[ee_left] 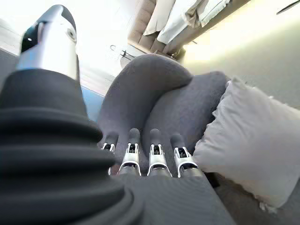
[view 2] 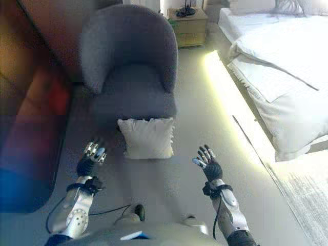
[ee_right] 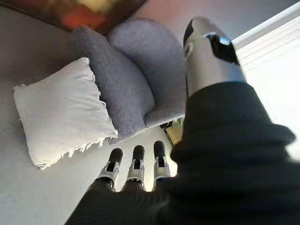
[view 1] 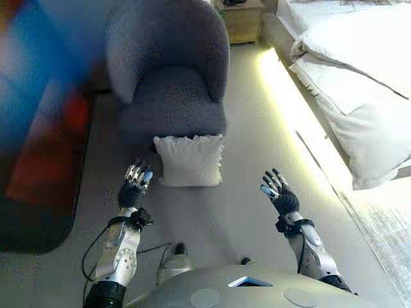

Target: Pick up the cushion and take it to the sofa

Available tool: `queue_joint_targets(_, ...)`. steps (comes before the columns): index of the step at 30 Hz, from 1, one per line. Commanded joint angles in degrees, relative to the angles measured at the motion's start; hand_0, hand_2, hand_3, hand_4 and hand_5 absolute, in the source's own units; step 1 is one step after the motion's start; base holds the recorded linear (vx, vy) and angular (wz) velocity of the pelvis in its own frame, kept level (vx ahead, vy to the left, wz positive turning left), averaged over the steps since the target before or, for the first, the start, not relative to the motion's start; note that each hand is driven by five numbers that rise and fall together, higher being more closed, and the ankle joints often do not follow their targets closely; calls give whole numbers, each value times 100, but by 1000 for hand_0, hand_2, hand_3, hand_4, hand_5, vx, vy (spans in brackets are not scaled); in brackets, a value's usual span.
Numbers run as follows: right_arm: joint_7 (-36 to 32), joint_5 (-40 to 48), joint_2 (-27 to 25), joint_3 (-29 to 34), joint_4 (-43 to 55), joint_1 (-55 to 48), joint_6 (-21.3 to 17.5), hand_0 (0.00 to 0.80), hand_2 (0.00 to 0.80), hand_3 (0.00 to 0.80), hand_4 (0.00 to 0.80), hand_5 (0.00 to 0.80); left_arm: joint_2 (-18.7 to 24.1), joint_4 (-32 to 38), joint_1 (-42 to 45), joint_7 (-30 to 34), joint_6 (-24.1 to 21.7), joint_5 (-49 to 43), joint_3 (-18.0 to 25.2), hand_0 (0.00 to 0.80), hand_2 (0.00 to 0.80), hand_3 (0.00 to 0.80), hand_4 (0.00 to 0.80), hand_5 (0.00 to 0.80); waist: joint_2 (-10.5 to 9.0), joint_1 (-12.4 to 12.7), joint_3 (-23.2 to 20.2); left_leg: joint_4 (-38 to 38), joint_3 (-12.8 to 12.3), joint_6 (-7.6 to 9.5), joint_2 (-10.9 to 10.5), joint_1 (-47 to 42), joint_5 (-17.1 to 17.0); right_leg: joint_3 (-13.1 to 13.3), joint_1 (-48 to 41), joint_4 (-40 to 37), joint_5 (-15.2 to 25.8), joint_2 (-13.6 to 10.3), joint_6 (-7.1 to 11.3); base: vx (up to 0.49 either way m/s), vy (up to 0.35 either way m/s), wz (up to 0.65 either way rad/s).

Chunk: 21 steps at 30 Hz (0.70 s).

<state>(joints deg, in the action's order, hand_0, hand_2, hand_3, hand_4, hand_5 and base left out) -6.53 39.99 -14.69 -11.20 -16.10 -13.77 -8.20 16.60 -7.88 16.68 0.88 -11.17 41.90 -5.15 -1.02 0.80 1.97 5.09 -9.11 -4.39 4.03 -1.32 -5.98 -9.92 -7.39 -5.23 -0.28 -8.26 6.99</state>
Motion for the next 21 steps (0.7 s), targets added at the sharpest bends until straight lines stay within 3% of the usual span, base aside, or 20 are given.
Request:
queue_joint_targets(1,13,-4,-38,81,216,374,-301,0,0,0,0,0,148,77,-379,34,-145,76,88,0,0,0,0,0,-93,76,174,-210,-13,379,-300,-278,752,-164,352,206,195,152,-90,0,0,0)
queue_joint_targets(21,-8,-8,-18,95,285,261,-217,0,0,0,0,0,193,95,-294,-21,-200,-254,113,0,0,0,0,0,-106,68,157,-238,-50,379,-300,-354,784,-183,279,181,196,163,-89,0,0,0)
